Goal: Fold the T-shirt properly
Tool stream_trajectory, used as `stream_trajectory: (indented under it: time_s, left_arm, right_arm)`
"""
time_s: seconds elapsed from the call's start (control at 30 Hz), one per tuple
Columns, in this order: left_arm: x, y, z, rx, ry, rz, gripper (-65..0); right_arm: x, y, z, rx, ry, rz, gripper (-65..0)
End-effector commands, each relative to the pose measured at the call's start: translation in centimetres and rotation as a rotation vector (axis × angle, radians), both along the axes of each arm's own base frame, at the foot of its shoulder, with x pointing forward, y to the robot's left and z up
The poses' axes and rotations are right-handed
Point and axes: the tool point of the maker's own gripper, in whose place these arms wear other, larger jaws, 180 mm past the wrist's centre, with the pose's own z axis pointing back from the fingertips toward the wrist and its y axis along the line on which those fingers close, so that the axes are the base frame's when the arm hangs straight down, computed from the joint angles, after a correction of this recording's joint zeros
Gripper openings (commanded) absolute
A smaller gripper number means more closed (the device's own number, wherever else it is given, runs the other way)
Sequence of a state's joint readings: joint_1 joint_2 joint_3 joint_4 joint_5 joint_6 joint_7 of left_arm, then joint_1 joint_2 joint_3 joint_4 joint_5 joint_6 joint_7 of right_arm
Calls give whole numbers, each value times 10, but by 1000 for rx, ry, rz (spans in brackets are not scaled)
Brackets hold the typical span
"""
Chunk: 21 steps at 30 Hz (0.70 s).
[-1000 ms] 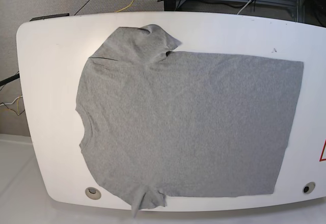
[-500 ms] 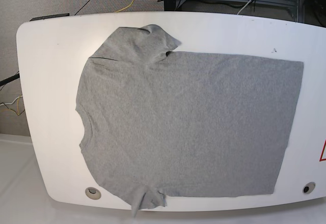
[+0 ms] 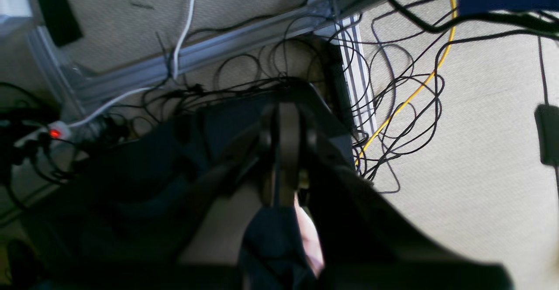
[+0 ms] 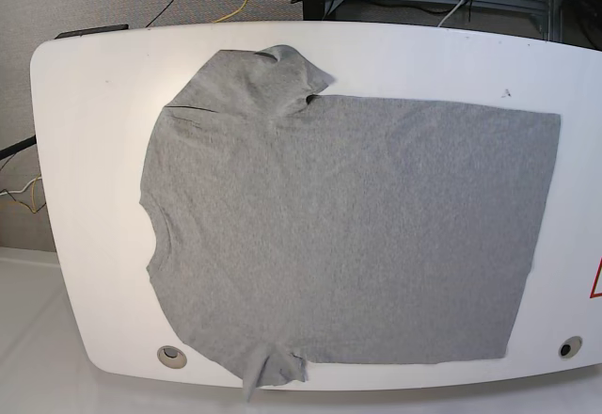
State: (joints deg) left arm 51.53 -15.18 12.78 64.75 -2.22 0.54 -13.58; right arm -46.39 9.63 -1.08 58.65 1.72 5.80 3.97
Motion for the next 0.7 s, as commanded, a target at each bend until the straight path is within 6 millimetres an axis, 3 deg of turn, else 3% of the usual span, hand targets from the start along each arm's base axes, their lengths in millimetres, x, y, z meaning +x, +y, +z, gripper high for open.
stream_trajectory:
  time_s: [0.0,0.37,0.67]
  left_arm:
    - [-7,-3,12,-18,-10,-14,-650]
    - [7,-19,52,-70,-62,-52,-650]
    - [29,-30,87,-99,-122,-59,-650]
  right_arm:
    - [-6,-4,13,0,-11,6,-649]
    - [4,-5,50,-1,-79,13,-648]
    - [20,-31,89,-48,-150,46,-647]
